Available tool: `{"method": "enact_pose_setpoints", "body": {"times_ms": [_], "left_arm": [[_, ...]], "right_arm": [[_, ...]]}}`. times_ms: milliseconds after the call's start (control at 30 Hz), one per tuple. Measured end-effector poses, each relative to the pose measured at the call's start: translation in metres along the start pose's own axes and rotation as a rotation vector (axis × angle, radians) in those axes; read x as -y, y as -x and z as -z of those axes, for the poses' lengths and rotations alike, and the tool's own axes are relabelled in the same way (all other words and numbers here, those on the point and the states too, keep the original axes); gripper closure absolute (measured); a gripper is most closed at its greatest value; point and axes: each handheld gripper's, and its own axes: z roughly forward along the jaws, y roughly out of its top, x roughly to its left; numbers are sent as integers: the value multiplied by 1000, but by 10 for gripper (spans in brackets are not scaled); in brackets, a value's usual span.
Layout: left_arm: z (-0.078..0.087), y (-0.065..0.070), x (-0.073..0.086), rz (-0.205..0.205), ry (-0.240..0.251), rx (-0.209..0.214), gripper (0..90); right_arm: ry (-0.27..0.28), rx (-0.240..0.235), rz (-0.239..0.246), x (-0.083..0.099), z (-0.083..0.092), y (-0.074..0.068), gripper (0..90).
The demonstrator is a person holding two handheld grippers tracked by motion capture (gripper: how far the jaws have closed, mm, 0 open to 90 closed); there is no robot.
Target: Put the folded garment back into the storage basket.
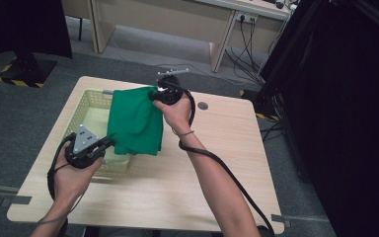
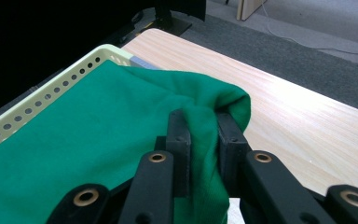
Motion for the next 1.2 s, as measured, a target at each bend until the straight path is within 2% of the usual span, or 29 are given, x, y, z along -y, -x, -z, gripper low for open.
{"method": "enact_pose_setpoints", "body": {"times_ms": [433, 1200], "left_arm": [[5, -3, 3, 32, -1, -11, 862], [13, -13, 6, 51, 3, -42, 862]], "right_arm": [[-1, -12, 5, -3, -5, -8, 789], [-1, -25, 21, -10, -12, -23, 789]]}}
